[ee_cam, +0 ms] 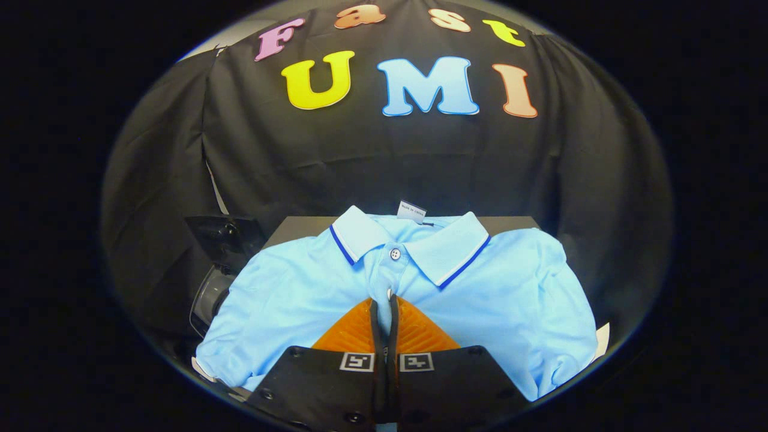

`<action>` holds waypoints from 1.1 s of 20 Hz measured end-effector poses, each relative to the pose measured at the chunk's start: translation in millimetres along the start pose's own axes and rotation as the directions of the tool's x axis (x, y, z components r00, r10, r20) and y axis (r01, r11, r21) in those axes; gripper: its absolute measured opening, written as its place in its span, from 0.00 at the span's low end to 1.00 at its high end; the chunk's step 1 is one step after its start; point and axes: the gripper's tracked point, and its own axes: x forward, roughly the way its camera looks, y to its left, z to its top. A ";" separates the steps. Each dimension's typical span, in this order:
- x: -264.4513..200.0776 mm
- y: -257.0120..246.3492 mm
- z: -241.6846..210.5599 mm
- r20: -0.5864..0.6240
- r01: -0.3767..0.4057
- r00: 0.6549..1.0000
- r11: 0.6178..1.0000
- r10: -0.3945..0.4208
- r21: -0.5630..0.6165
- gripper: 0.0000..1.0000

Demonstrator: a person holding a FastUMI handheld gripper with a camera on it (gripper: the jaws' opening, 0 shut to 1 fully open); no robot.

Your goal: Put the clothes into the washing machine and then close the washing machine lid.

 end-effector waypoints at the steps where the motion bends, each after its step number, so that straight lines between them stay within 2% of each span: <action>1: -0.3 1.8 0.3 0.009 -0.017 1.000 0.999 0.017 0.030 0.02; 7: -21.0 11.9 22.0 0.102 -0.123 0.989 0.981 0.108 0.151 0.01; 14: -40.9 38.8 41.5 0.181 -0.166 0.973 0.976 0.140 0.142 0.01; 22: -53.0 95.8 58.6 0.228 -0.222 0.955 0.967 0.191 0.121 0.01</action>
